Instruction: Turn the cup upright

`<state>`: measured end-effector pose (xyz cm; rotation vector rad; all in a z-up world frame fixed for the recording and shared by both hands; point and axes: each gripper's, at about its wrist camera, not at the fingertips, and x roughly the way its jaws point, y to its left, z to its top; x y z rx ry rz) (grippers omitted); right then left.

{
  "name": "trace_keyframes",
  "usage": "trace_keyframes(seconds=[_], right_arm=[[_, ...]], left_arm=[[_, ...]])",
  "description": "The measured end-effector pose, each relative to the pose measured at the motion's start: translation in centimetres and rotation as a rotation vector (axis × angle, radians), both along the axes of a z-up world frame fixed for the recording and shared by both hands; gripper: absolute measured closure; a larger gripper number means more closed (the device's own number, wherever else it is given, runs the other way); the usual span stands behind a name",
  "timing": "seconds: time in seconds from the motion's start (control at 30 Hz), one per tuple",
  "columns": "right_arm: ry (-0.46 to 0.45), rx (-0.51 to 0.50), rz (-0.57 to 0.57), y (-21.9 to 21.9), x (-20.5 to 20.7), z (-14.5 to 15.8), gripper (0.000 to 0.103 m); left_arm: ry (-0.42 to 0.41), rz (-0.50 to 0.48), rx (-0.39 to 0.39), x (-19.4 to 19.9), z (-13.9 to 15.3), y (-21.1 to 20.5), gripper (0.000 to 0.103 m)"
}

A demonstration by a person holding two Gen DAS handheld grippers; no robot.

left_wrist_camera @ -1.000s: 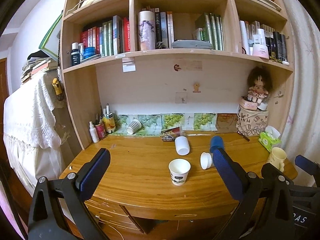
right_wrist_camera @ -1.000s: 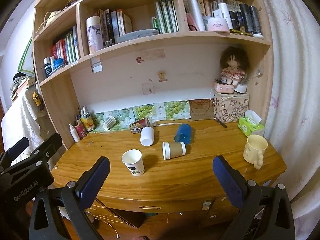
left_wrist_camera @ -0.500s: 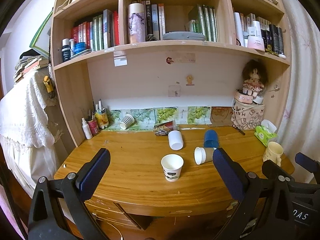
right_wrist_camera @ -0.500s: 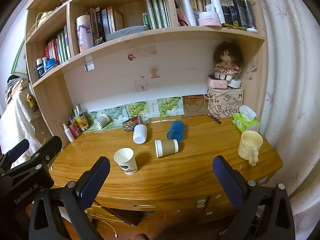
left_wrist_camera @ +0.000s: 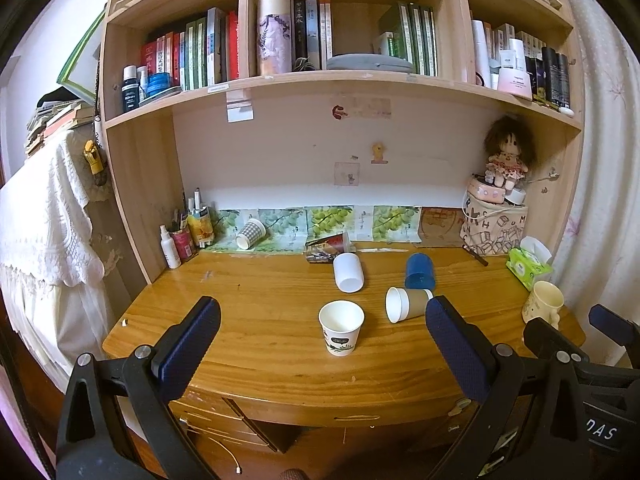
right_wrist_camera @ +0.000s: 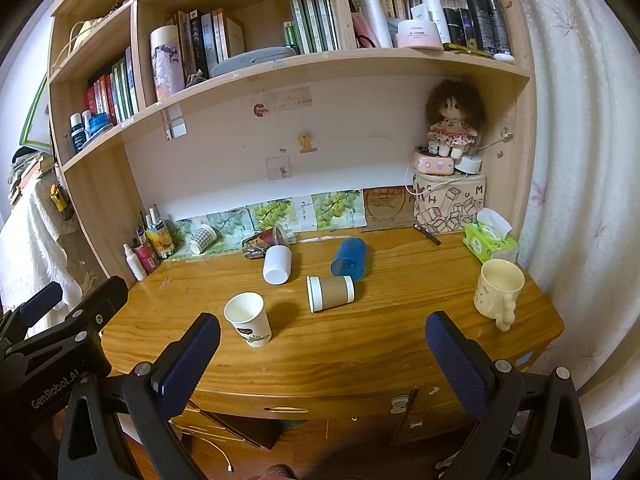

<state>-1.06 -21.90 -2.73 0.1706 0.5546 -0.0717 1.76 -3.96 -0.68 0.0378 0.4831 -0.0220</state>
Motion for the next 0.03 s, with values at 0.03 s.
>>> trace_keyframes(seconds=[0.03], right_arm=[[0.0,-0.001,0.001,0.03,0.02,-0.09,0.0]], left_arm=[[0.0,0.001,0.0,-0.01,0.0,0.04,0.0]])
